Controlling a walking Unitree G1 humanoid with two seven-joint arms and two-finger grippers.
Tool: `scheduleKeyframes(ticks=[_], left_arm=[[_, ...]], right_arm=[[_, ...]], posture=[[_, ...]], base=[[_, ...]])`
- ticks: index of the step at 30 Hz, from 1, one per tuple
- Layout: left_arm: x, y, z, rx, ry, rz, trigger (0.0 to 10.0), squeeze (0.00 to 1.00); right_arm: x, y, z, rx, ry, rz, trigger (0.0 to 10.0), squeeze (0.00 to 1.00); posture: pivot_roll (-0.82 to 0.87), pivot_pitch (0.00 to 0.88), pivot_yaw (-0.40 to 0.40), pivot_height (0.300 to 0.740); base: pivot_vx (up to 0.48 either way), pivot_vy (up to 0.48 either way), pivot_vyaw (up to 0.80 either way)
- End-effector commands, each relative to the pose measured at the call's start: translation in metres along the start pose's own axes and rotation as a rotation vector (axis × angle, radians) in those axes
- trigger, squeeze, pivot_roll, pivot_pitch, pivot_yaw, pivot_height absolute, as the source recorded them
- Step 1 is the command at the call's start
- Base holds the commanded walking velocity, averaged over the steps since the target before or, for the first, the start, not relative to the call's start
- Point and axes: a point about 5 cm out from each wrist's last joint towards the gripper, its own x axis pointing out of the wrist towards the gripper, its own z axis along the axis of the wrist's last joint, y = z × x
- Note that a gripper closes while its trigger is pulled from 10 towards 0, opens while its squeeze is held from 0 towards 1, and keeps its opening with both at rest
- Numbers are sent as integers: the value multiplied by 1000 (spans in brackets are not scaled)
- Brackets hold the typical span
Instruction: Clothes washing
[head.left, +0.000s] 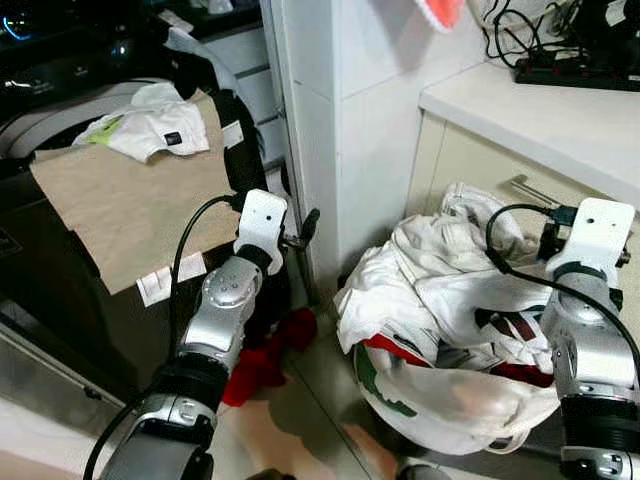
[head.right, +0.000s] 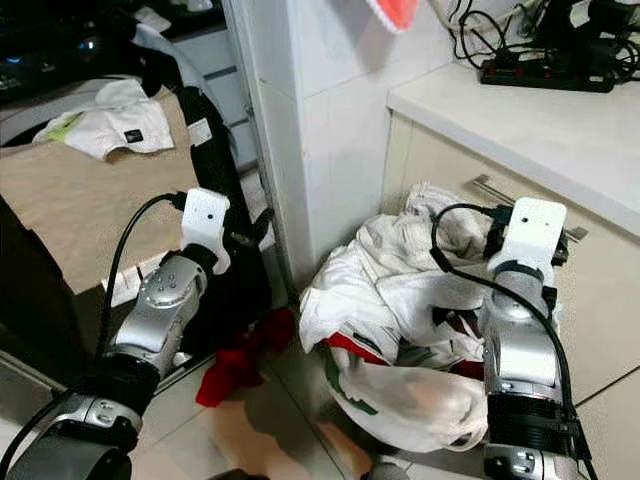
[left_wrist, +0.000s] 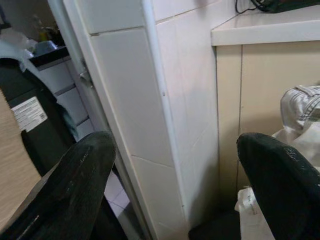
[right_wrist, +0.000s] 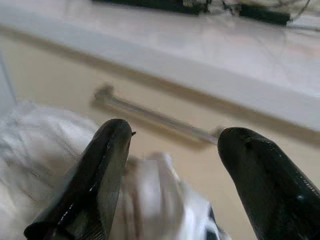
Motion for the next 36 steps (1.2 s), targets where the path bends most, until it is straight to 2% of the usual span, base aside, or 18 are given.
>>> scheduleKeyframes(ticks=[1, 4, 8, 15, 17, 19, 20, 26, 31, 36], left_arm=[[1, 2, 0, 7, 11, -4, 10000, 0], [2, 2, 0, 7, 13, -5, 10000, 0], [3, 1, 1, 8, 10, -5, 10000, 0], [4, 1, 3, 11, 4, -4, 10000, 0], [5, 1, 4, 13, -1, -5, 10000, 0], [5, 1, 5, 16, -2, -6, 10000, 0], [6, 2, 6, 27, -5, -9, 10000, 0], [6, 4, 7, 38, -11, -1, 10000, 0], [4, 3, 7, 40, -12, 2, 10000, 0], [3, 2, 5, 39, -8, 2, 10000, 0]], right_arm=[[-4, 3, -11, 1, 56, 8, 10000, 0], [-5, 9, -35, 48, 160, 29, 10000, 0], [-2, 20, -52, 105, 260, 71, 10000, 0], [3, 26, -61, 82, 284, 110, 10000, 0], [14, 35, -58, 60, 255, 172, 10000, 0], [16, 36, -59, 49, 256, 175, 10000, 0], [19, 36, -63, 75, 290, 164, 10000, 1000], [19, 41, -69, 157, 351, 173, 10000, 1000], [18, 51, -73, 152, 363, 208, 10000, 1000], [17, 52, -74, 151, 361, 216, 10000, 1000]], posture=[[-171, 0, 106, 740], [-171, 0, 106, 740], [-169, 0, 106, 740], [-160, 0, 105, 740], [-157, 0, 112, 740], [-157, 0, 112, 740], [-151, 0, 113, 740], [-138, 0, 106, 740], [-133, 0, 93, 740], [-133, 0, 90, 740]], base=[[0, 0, 0], [0, 0, 0], [0, 0, 0], [0, 0, 0], [0, 0, 0], [0, 0, 0], [0, 0, 0], [0, 0, 0], [0, 0, 0], [0, 0, 0]])
